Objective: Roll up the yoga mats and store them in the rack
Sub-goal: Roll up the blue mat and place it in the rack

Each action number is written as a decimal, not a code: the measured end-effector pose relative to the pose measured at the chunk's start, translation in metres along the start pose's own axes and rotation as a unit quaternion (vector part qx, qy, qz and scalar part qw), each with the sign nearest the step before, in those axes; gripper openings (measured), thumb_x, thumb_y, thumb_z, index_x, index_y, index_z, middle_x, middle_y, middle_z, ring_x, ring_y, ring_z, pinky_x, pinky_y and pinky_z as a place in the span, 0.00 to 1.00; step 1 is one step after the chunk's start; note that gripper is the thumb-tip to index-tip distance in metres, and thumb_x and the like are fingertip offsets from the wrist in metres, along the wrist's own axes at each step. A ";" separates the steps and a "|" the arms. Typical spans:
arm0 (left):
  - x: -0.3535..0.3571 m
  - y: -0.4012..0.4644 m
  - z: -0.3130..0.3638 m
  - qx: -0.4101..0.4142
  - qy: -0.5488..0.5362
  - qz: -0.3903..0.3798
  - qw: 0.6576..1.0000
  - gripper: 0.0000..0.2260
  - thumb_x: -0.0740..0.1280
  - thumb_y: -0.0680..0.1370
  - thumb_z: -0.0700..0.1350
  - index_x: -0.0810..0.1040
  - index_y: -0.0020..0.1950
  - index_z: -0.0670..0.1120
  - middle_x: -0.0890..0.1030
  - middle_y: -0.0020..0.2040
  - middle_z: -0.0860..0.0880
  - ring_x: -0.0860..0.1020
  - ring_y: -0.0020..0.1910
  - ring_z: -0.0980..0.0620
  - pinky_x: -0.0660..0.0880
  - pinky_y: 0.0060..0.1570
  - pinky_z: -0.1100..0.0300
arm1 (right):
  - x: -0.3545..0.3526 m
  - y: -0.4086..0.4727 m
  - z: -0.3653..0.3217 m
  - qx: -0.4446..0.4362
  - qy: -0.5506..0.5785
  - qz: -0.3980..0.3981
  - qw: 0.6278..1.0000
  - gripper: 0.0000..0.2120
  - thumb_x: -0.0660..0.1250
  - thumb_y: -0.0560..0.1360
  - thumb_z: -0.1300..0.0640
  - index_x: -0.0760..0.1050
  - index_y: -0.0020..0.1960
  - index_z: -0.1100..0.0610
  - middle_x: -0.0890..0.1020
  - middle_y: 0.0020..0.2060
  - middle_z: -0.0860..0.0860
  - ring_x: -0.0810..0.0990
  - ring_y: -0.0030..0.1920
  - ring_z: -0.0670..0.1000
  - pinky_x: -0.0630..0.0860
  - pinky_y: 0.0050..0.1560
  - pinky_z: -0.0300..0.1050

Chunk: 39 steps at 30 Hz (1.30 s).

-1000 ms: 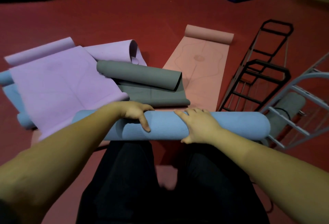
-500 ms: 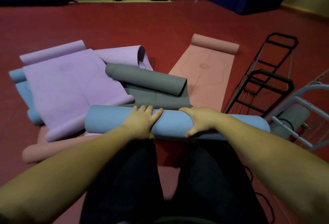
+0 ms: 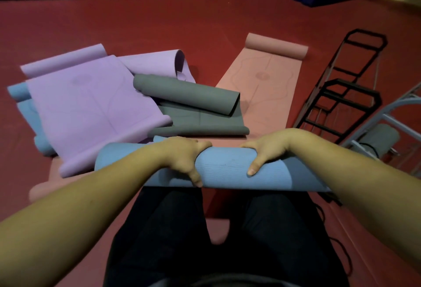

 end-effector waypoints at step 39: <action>0.004 0.008 -0.018 -0.089 0.246 0.196 0.945 0.46 0.70 0.68 0.62 0.48 0.78 0.49 0.67 0.69 0.41 0.69 0.63 0.39 0.66 0.61 0.40 | -0.036 0.016 -0.017 0.018 -0.142 0.177 0.974 0.47 0.77 0.60 0.35 0.63 0.72 0.48 0.77 0.63 0.50 0.77 0.58 0.53 0.73 0.60 0.49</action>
Point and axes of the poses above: each hand's wrist, its own y-axis towards the middle knuckle, its own x-axis out of the palm, z = x × y, the point moved 9 cm from there along y, towards the middle knuckle
